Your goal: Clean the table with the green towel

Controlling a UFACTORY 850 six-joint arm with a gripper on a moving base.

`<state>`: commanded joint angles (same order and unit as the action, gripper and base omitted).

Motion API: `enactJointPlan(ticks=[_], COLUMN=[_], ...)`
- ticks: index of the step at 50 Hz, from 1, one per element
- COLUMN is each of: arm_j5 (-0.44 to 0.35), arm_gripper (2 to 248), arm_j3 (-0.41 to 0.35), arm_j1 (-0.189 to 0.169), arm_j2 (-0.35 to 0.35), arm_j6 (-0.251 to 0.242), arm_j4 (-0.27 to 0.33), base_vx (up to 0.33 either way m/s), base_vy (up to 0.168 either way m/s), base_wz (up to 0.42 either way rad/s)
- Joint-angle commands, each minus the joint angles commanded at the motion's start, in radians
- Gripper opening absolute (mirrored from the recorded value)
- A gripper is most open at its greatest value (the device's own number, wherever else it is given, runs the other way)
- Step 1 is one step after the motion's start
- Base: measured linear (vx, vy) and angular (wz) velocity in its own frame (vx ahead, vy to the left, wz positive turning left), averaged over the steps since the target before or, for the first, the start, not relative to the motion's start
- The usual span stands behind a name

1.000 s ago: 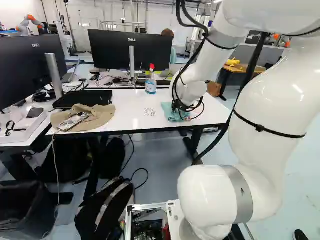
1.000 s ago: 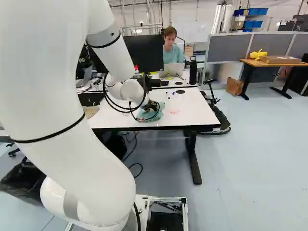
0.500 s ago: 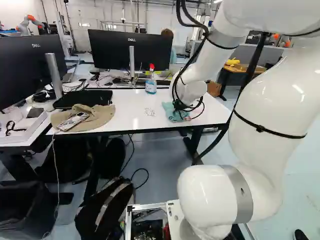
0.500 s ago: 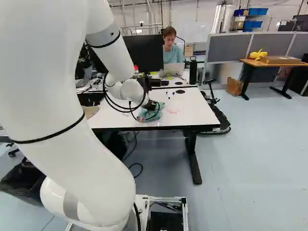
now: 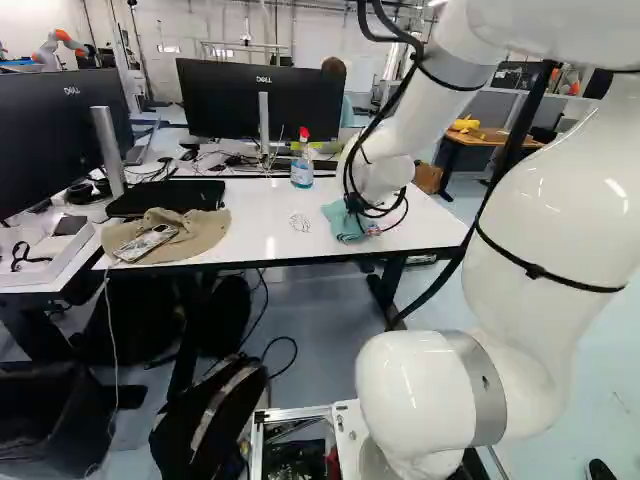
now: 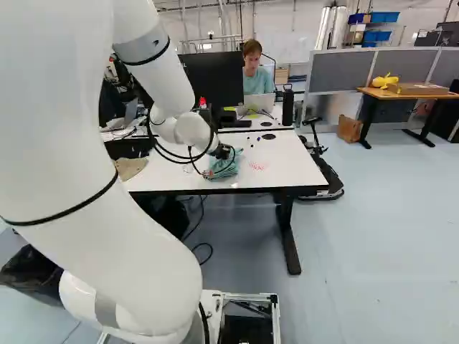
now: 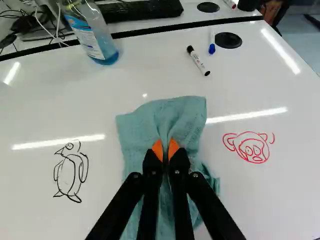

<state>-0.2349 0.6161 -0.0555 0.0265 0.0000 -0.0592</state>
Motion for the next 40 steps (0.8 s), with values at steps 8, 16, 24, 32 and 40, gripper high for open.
enactJointPlan(ticks=[8,16,24,32,40], arm_j5=[0.000,0.000,0.000,0.000,0.000], arm_gripper=[32,32,32,32,32], arm_j3=[0.020,0.035,0.038,0.039,0.042], arm_j1=[0.027,0.053,0.081,0.108,0.136], arm_j2=[-0.002,-0.007,-0.021,-0.020,-0.018], arm_j6=[0.000,0.000,0.000,0.000,0.000], arm_j4=[0.000,0.000,0.000,0.000,0.000], base_vx=[0.000,0.000,0.000,0.000,0.000], base_vy=[0.000,0.000,0.000,0.000,0.000], base_wz=[0.000,0.000,0.000,0.000,0.000])
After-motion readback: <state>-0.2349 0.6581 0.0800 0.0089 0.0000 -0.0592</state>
